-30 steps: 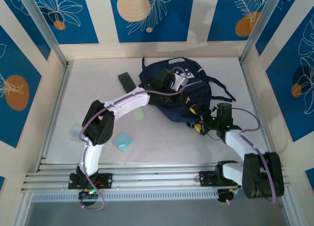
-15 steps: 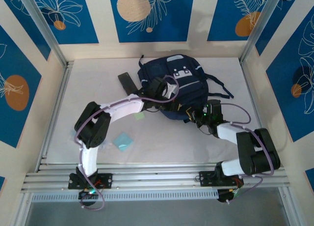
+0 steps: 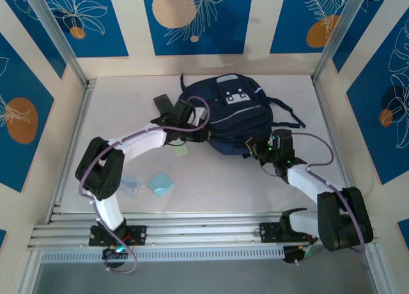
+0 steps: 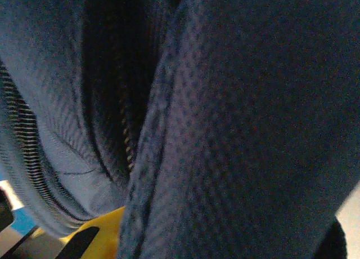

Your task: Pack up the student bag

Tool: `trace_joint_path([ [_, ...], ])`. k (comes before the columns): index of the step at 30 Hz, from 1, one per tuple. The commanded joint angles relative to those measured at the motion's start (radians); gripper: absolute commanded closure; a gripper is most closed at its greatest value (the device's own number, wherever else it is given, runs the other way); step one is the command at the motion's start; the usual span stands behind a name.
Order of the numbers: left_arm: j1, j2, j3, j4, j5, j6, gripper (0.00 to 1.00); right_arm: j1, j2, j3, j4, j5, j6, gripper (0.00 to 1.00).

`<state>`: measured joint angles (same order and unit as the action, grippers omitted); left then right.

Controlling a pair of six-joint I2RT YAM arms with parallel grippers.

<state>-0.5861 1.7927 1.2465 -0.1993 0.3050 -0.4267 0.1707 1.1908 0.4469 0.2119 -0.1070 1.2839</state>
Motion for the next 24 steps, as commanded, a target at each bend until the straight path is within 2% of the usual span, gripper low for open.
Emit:
trace_joint_path([
  [1,0.091,0.008,-0.021,-0.011,-0.160,0.036,1.00,-0.021,-0.060,0.017,-0.045,0.098,-0.035,1.00],
  [8,0.165,0.119,0.050,0.190,-0.370,0.065,1.00,0.016,-0.114,0.029,-0.138,0.056,-0.073,1.00],
  [13,0.188,0.213,0.140,0.253,-0.543,0.059,1.00,0.044,-0.171,0.010,-0.189,0.050,-0.078,1.00],
  [17,0.192,0.266,0.219,0.233,-0.592,0.056,1.00,0.079,-0.175,0.016,-0.191,0.040,-0.080,1.00],
  [19,0.193,0.278,0.249,0.205,-0.572,0.051,1.00,0.107,-0.156,0.029,-0.178,0.036,-0.078,1.00],
  [20,0.193,0.277,0.256,0.191,-0.550,0.047,0.97,0.116,-0.145,0.037,-0.173,0.035,-0.080,1.00],
  [22,0.193,0.263,0.264,0.154,-0.481,0.036,0.68,0.141,-0.113,0.060,-0.164,0.036,-0.077,1.00],
  [24,0.193,0.240,0.259,0.112,-0.439,0.023,0.47,0.166,-0.082,0.082,-0.144,0.037,-0.077,1.00],
])
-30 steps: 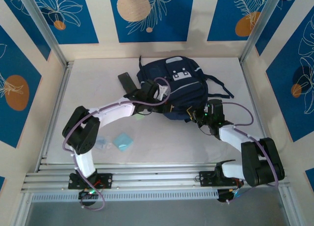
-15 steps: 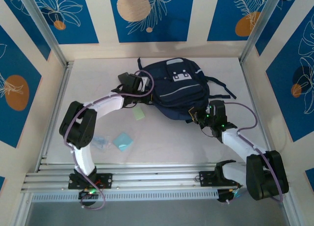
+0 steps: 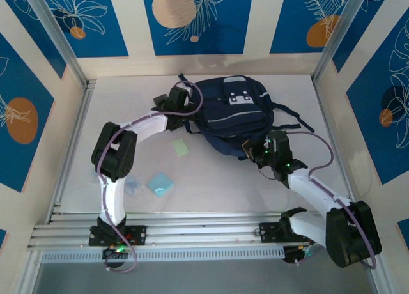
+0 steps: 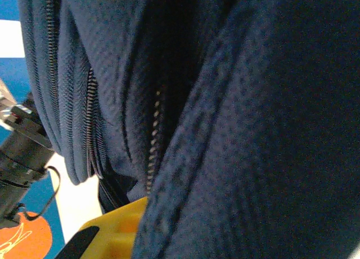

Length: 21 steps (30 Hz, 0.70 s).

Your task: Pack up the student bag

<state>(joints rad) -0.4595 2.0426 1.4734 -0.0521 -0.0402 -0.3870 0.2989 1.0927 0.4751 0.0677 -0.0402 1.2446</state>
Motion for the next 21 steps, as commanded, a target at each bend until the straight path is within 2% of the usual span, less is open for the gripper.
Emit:
trace_joint_path([
  [1,0.067,-0.023,0.027,-0.052,-0.085,-0.015,0.29,0.049,0.032,0.065,0.001,-0.029,-0.041,1.00],
  [3,0.068,-0.042,0.027,-0.096,-0.093,-0.004,0.03,0.070,0.058,0.101,-0.017,-0.032,-0.054,1.00],
  [5,0.072,-0.042,0.047,-0.146,-0.112,0.012,0.00,0.089,0.070,0.134,-0.052,-0.031,-0.080,0.89],
  [7,0.074,-0.032,0.071,-0.192,-0.165,0.020,0.00,0.107,0.067,0.174,-0.114,-0.018,-0.121,0.55],
  [10,0.079,0.007,0.135,-0.269,-0.213,0.012,0.00,0.121,0.059,0.247,-0.243,0.005,-0.206,0.11],
  [11,0.081,0.024,0.159,-0.296,-0.230,-0.001,0.00,0.124,0.059,0.274,-0.290,0.011,-0.236,0.00],
  [16,0.109,0.135,0.301,-0.441,-0.237,-0.102,0.00,0.132,0.069,0.407,-0.507,0.064,-0.392,0.01],
  [21,0.137,0.175,0.316,-0.438,-0.233,-0.186,0.00,0.124,0.062,0.458,-0.553,0.097,-0.489,0.01],
])
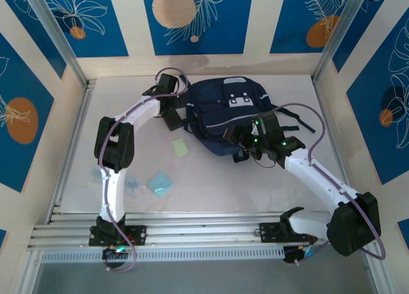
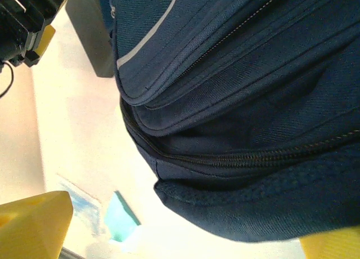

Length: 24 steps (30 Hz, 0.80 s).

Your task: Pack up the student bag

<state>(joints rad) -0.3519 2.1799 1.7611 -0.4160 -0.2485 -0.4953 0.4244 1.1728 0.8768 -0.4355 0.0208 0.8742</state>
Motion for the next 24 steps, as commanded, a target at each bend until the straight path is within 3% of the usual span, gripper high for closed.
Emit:
trace_joint_path([
  [1,0.036,0.048,0.036,-0.079,-0.017,-0.093,0.00,-0.005,-0.017,0.066,-0.053,0.030,-0.132,0.01],
  [17,0.064,0.223,0.189,-0.140,0.082,-0.147,0.04,-0.013,-0.047,0.086,-0.034,0.014,-0.192,0.00],
  [20,0.064,0.228,0.185,-0.135,0.091,-0.149,0.10,-0.013,-0.055,0.084,-0.032,0.014,-0.192,0.01],
  [24,0.066,0.203,0.154,-0.101,0.111,-0.135,0.29,-0.013,-0.061,0.088,-0.017,-0.019,-0.201,0.00],
])
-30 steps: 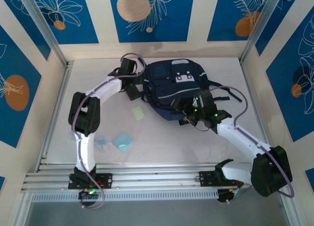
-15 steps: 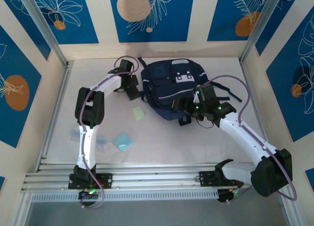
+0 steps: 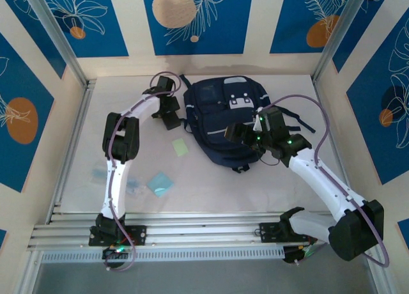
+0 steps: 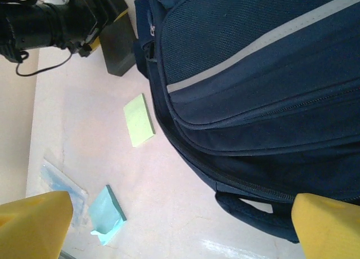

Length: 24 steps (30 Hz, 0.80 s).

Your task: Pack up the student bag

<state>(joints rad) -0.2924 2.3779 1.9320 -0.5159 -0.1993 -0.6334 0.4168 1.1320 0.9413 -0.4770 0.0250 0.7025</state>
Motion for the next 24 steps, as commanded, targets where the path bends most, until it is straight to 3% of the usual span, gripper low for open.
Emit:
trace_joint_path([
  [1,0.007,-0.010,-0.033,0.017,0.070,0.011,0.35,-0.004,-0.018,0.025,0.031,-0.032,-0.033,0.00],
  [4,0.007,-0.096,-0.119,0.095,0.108,0.020,0.47,-0.004,-0.007,0.024,0.059,-0.065,-0.042,0.00],
  [15,-0.008,-0.515,-0.499,0.437,0.396,-0.169,0.50,0.041,0.169,0.016,0.359,-0.236,-0.028,0.00],
  [24,-0.102,-0.650,-0.726,0.699,0.476,-0.401,0.52,0.100,0.385,0.101,0.578,-0.392,0.019,0.01],
])
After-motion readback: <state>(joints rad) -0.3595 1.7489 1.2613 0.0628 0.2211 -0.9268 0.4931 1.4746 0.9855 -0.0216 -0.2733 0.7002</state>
